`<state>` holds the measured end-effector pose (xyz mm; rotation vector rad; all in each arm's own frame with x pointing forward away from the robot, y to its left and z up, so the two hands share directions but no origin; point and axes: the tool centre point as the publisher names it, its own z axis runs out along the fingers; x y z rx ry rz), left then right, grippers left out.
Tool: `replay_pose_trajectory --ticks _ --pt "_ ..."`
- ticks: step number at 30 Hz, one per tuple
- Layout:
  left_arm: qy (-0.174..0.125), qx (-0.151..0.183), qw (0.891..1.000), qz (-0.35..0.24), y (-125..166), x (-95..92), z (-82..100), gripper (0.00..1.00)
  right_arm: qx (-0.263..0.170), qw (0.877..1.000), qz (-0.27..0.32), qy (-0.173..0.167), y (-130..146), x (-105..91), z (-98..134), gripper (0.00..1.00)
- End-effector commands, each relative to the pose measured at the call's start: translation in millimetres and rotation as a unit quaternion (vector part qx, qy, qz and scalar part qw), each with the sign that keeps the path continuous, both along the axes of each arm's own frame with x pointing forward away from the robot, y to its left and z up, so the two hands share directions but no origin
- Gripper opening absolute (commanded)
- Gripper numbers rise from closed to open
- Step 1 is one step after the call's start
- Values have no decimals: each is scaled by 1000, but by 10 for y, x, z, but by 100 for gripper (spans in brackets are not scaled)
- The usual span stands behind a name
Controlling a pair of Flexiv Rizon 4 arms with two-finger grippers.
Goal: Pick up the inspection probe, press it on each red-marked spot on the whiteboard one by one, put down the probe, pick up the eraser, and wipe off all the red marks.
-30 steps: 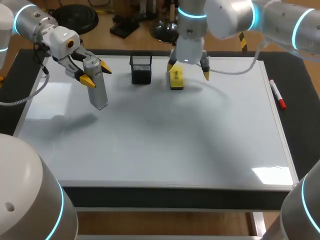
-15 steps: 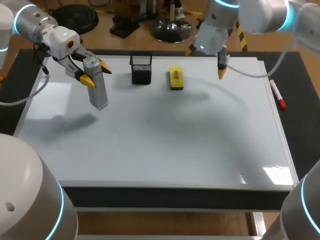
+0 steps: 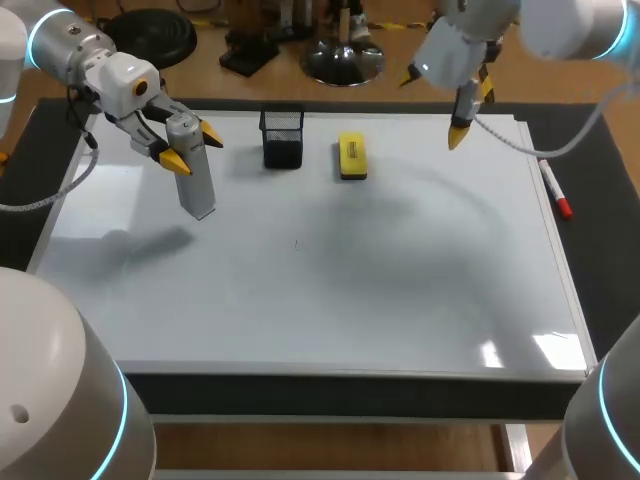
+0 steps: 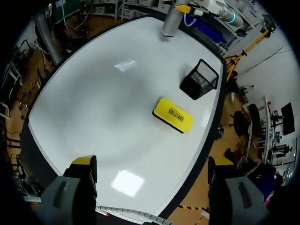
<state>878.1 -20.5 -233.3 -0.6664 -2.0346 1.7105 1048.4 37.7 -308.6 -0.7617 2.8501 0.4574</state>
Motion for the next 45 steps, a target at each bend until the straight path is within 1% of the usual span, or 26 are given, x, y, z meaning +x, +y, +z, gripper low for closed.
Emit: replay_pose_trajectory --ticks 1,2,3,5,7,9,11,14,45 --pt "-1 1 1000 0 -1 -6 17 0 -5 1000 -24 0 -89 -75 172 100" --pt "-1 1 1000 0 -1 -6 17 0 -5 1000 -29 -4 -101 -78 207 100" --pt "-1 1 1000 0 -1 -6 17 0 -6 999 -38 2 -114 -77 239 100" --pt "-1 1 1000 0 -1 -6 17 0 -4 999 -49 -1 -135 -74 297 100" --pt "-1 1 1000 0 -1 -6 17 0 -4 998 -59 3 -153 -68 354 100" --pt "-1 1 1000 0 -1 -6 17 0 0 997 -72 14 -170 -66 397 100" --pt "-1 1 1000 0 -1 -6 17 0 -3 995 -90 41 -197 -48 422 100" --pt "-1 1 1000 0 -1 -6 17 0 -2 994 -98 51 -216 -33 458 100" --pt "-1 1 1000 0 -1 -6 17 0 2 994 -98 52 -217 -35 472 100"
